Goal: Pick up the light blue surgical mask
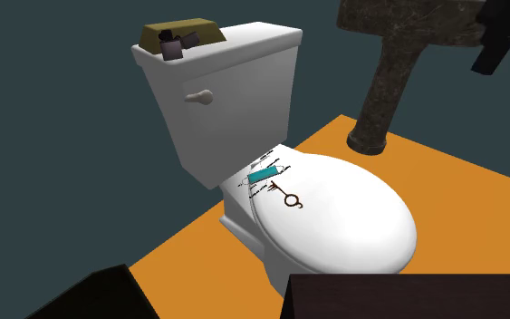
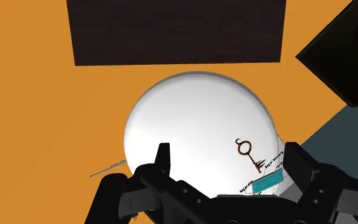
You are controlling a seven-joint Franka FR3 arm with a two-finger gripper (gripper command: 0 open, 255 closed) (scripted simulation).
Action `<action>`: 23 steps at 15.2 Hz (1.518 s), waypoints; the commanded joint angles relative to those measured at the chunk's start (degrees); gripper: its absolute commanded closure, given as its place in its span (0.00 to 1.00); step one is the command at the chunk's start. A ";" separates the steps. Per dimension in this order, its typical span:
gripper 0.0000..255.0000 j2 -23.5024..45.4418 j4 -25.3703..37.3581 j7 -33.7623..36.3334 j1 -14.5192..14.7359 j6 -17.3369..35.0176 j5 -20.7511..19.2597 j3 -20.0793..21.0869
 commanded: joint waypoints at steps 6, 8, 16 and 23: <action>0.00 6.92 -2.69 0.88 1.36 10.12 2.20 1.93; 0.00 10.22 -3.19 1.16 1.92 14.13 3.03 2.70; 0.00 25.76 -1.76 2.04 4.02 29.21 5.78 5.63; 0.00 41.07 3.77 2.93 5.59 39.91 6.82 7.82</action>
